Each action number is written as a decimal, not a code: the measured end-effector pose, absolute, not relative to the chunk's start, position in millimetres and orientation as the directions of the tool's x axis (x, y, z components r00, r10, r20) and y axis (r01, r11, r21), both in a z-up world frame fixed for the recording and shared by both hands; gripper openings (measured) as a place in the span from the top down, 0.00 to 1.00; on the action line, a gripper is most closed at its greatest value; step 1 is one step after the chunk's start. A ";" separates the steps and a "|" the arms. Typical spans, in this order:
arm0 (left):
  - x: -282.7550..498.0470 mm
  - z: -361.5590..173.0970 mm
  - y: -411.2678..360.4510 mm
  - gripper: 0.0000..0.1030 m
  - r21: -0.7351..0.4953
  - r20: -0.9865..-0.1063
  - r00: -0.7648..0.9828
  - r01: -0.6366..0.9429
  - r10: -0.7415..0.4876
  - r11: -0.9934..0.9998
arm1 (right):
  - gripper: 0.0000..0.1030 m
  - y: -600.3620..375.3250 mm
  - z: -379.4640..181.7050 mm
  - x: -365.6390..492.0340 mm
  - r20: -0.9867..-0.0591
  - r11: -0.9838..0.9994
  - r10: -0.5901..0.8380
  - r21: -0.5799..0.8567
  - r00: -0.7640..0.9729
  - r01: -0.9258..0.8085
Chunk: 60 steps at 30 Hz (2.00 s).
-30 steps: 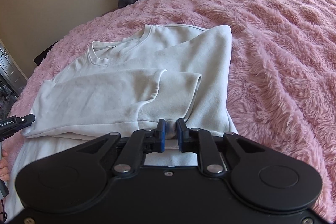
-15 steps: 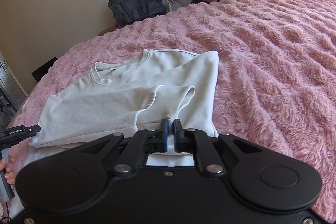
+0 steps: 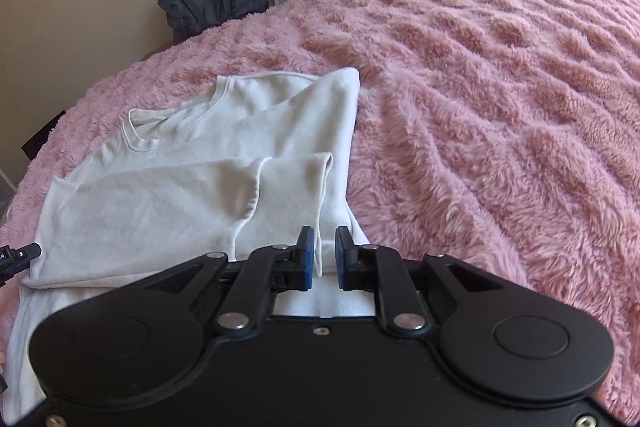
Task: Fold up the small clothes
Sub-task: 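Open the right tool and lift both tools away from the sweatshirt, then move both open tools down to the ribbed hem of the sweatshirt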
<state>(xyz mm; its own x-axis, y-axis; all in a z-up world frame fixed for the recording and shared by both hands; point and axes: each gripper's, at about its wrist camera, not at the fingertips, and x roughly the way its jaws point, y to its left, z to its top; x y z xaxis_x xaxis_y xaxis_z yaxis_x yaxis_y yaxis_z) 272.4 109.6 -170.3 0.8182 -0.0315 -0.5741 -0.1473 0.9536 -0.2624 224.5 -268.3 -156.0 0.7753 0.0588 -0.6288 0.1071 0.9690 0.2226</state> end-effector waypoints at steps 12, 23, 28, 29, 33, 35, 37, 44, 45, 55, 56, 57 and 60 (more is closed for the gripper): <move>286.1 -203.3 103.6 0.59 -0.232 -0.641 0.766 -0.137 -0.045 0.963 | 0.90 -243.6 -183.5 266.3 -0.652 0.979 0.130 0.203 0.747 0.007; 237.6 -135.9 107.1 0.58 -0.262 -0.606 0.792 -0.113 -0.072 0.959 | 0.88 -255.0 -138.5 231.2 -0.637 0.979 0.116 0.201 0.762 0.018; 169.4 -98.5 104.0 0.56 -0.254 -0.620 0.774 -0.043 -0.129 0.966 | 0.81 -253.9 -99.9 178.6 -0.625 0.971 0.168 0.237 0.762 -0.020; 151.2 -92.9 103.4 0.56 -0.247 -0.628 0.765 -0.020 -0.144 0.969 | 0.79 -253.4 -93.4 163.7 -0.621 0.970 0.181 0.240 0.763 -0.035; 91.3 -82.4 105.0 0.55 -0.207 -0.655 0.740 0.017 -0.152 0.978 | 0.74 -253.5 -81.4 109.0 -0.620 0.974 0.202 0.209 0.758 -0.089; 64.2 -83.5 106.6 0.55 -0.203 -0.679 0.720 0.000 -0.141 0.979 | 0.74 -254.7 -82.2 87.4 -0.641 0.977 0.199 0.188 0.741 -0.100; 41.7 -89.2 110.5 0.55 -0.222 -0.706 0.693 -0.022 -0.145 0.975 | 0.74 -258.6 -86.1 65.1 -0.670 0.977 0.198 0.189 0.716 -0.094; -4.9 -126.6 120.0 0.55 -0.228 -0.803 0.583 -0.104 -0.127 0.968 | 0.63 -263.1 -117.1 6.3 -0.800 0.984 0.156 0.178 0.579 -0.018; -6.9 -130.3 123.0 0.55 -0.233 -0.810 0.572 -0.117 -0.126 0.965 | 0.62 -262.9 -122.5 1.1 -0.816 0.986 0.143 0.165 0.560 -0.011; -8.5 -158.7 145.5 0.55 -0.218 -0.907 0.407 -0.234 -0.108 0.947 | 0.52 -269.4 -144.2 -18.8 -0.889 0.992 0.092 0.121 0.449 0.037; -9.0 -161.9 147.8 0.55 -0.236 -0.909 0.396 -0.236 -0.129 0.943 | 0.51 -270.1 -145.2 -19.3 -0.892 0.992 0.092 0.122 0.443 0.039; -9.3 -164.2 148.6 0.55 -0.244 -0.911 0.388 -0.241 -0.138 0.939 | 0.51 -270.9 -146.2 -19.1 -0.896 0.991 0.098 0.129 0.434 0.042; -8.7 -169.6 150.1 0.59 -0.255 -0.918 0.367 -0.251 -0.151 0.934 | 0.51 -271.3 -150.5 -18.8 -0.905 0.989 0.110 0.140 0.410 0.044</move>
<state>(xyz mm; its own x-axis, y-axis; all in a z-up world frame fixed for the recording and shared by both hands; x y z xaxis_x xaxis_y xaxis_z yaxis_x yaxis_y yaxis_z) -8.7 150.1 -169.6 0.3671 -0.1513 -0.9178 -0.2513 0.9338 -0.2545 -18.8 -271.3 -150.5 0.4104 0.1101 -0.9052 0.0437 0.9892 0.1401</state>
